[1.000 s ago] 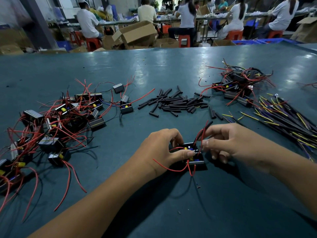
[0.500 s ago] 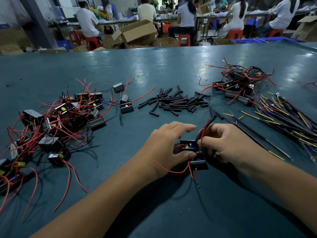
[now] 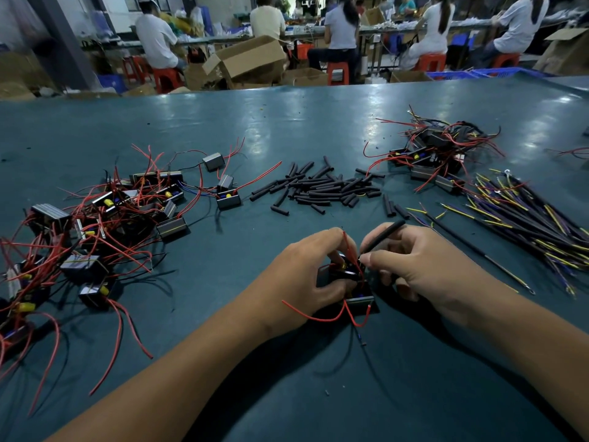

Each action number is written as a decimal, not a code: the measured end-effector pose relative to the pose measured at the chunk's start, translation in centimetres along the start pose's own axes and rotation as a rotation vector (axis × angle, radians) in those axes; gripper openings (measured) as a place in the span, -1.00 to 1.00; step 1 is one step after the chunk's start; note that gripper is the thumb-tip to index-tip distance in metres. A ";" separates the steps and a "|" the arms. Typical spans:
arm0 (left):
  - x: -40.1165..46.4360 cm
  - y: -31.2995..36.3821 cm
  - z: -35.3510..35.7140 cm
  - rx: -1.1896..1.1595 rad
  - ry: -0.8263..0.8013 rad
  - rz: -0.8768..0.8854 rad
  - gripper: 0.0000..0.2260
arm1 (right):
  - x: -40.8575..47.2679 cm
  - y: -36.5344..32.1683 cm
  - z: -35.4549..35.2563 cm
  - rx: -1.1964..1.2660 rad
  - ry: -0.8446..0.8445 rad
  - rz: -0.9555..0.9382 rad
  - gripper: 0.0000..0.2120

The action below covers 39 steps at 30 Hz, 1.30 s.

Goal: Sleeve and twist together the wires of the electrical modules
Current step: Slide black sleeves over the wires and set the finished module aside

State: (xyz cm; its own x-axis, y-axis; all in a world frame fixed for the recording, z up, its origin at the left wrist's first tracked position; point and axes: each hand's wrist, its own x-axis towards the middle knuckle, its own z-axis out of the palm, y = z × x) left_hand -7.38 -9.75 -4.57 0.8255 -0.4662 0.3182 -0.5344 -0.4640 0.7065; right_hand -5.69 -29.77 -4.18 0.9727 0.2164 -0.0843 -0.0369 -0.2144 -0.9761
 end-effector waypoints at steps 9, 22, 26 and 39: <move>0.0 -0.1 0.1 0.050 0.062 0.009 -0.85 | 0.0 -0.3 -0.3 -0.012 -0.017 -0.175 -0.97; 0.0 -0.6 0.4 0.036 0.174 0.007 -0.95 | 0.3 0.3 -0.2 -0.067 -0.040 -0.206 -0.93; 0.0 -0.5 0.2 0.020 0.190 0.026 -0.92 | 0.4 0.3 -0.2 -0.227 -0.079 -0.255 -0.85; 0.0 -0.4 0.4 0.034 0.190 -0.011 -0.89 | 0.1 -0.1 -0.5 -0.089 -0.035 -0.298 -0.72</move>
State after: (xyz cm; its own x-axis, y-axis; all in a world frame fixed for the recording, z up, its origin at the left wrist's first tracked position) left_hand -7.27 -9.89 -5.14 0.8493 -0.3116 0.4261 -0.5279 -0.4949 0.6902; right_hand -5.44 -30.16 -3.96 0.9291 0.3146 0.1944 0.2703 -0.2192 -0.9375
